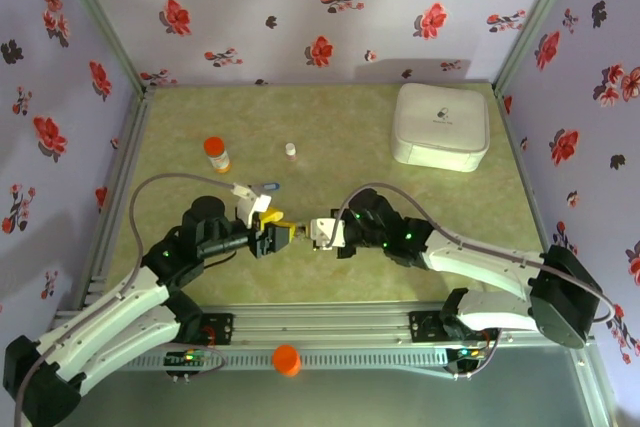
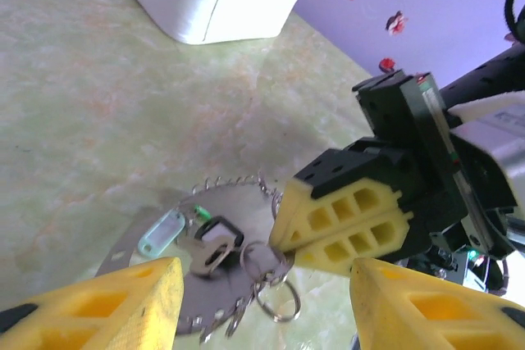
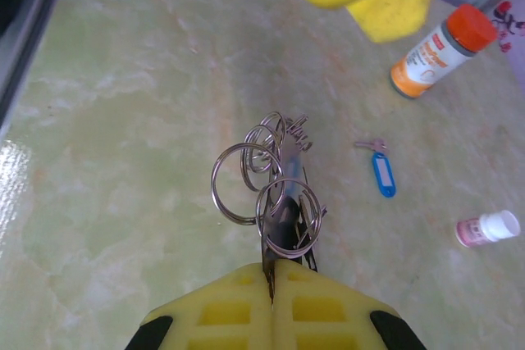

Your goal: Put the keys on the keyring

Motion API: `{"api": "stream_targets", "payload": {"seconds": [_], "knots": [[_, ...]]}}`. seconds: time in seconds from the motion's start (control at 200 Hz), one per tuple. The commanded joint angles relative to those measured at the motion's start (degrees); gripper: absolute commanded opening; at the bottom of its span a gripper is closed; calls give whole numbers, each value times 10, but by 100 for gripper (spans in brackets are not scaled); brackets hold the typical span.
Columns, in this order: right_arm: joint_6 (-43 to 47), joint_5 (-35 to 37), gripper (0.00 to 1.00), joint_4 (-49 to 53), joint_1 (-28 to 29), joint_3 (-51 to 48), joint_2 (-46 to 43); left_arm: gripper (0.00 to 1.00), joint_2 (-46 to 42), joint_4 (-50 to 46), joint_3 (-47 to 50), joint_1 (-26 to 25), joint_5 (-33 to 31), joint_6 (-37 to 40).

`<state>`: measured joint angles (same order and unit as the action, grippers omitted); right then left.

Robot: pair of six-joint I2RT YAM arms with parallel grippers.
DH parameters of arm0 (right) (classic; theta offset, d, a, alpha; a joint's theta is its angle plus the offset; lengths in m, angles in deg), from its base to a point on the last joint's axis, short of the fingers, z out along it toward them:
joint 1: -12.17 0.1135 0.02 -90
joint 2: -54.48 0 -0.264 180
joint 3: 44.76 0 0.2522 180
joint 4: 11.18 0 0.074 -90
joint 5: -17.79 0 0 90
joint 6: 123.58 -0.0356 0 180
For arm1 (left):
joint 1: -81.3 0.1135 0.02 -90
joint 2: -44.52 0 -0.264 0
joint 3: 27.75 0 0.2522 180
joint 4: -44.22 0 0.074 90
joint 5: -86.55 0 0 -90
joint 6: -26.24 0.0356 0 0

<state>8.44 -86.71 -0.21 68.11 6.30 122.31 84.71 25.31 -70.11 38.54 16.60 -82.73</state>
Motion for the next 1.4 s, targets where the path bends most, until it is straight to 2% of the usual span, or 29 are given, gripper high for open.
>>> {"api": "stream_targets", "payload": {"seconds": [0.0,0.095,0.205,0.355,0.435,0.52,0.62,0.82,0.98,1.395], "knots": [[6,27,0,-87,7,-20,-27,58,-13,-74,-12,1,-12,70],[32,45,0,-114,16,-37,-40,58,-16,-83,-21,2,-12,92],[72,95,0,-138,35,-52,-50,55,-4,-65,-41,3,-8,48],[121,160,0,-185,57,-69,-42,44,17,-75,-85,1,-20,-104],[132,175,0,-212,62,-76,-37,40,32,-136,-121,0,-36,-174],[144,184,0,-233,67,-81,-29,36,62,-215,-171,-3,-33,-197],[147,178,0,-242,69,-80,-24,35,110,-291,-231,-5,-20,-184],[132,157,0,-238,71,-77,-26,28,219,-371,-315,-5,19,-115],[121,147,0,-226,72,-80,-38,25,261,-380,-331,3,57,-82],[111,135,0,-218,72,-80,-39,27,283,-363,-331,31,97,-46]]}}
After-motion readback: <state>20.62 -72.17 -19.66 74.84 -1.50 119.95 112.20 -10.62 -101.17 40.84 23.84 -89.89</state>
